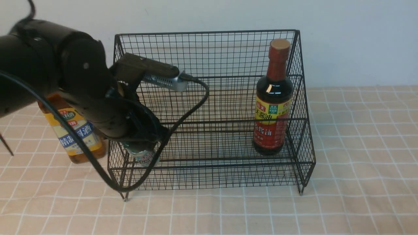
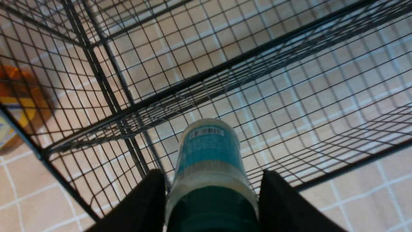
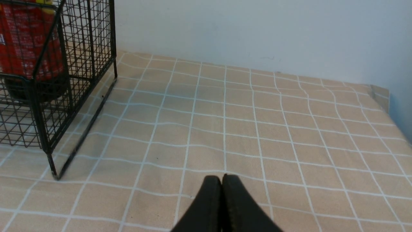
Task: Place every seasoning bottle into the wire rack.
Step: Use the left arm to put the condiment bottle back on the shelf, then use the left arm to grab the condiment bottle closest to it
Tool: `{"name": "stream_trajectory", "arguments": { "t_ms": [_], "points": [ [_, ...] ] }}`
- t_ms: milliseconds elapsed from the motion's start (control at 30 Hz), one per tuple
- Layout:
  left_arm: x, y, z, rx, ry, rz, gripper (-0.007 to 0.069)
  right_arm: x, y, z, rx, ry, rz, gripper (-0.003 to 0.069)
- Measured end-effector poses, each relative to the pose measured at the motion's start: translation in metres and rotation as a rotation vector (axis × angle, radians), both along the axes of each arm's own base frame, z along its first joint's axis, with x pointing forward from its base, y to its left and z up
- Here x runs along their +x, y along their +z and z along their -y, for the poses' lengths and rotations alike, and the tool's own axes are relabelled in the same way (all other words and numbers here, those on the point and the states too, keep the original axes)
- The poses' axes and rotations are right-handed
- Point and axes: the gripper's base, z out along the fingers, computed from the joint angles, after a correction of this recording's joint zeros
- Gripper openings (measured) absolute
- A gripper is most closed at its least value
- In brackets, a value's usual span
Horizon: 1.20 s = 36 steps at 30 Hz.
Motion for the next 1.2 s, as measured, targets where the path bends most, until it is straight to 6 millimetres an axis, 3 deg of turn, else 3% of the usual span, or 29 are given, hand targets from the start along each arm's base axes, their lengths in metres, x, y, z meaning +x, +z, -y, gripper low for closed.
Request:
{"name": "stream_trajectory", "arguments": {
  "t_ms": [500, 900, 1033, 1167, 1200],
  "points": [
    [0.02, -0.038, 0.006, 0.075, -0.018, -0.052, 0.0332, 0.0, 0.0, 0.0, 0.0, 0.0, 0.0, -0.0015],
    [0.023, -0.039, 0.005, 0.097, -0.029, -0.033, 0.0422, 0.0, 0.0, 0.0, 0.0, 0.0, 0.0, -0.0015],
    [0.021, -0.029, 0.004, 0.085, -0.028, -0.004, 0.0427, 0.0, 0.0, 0.0, 0.0, 0.0, 0.0, -0.0015],
    [0.016, -0.008, 0.0, 0.076, -0.022, 0.056, 0.0426, 0.0, 0.0, 0.0, 0.0, 0.0, 0.0, -0.0015],
    [0.014, 0.006, -0.002, 0.07, -0.006, 0.084, 0.042, 0.0, 0.0, 0.0, 0.0, 0.0, 0.0, -0.0015]
  ]
}}
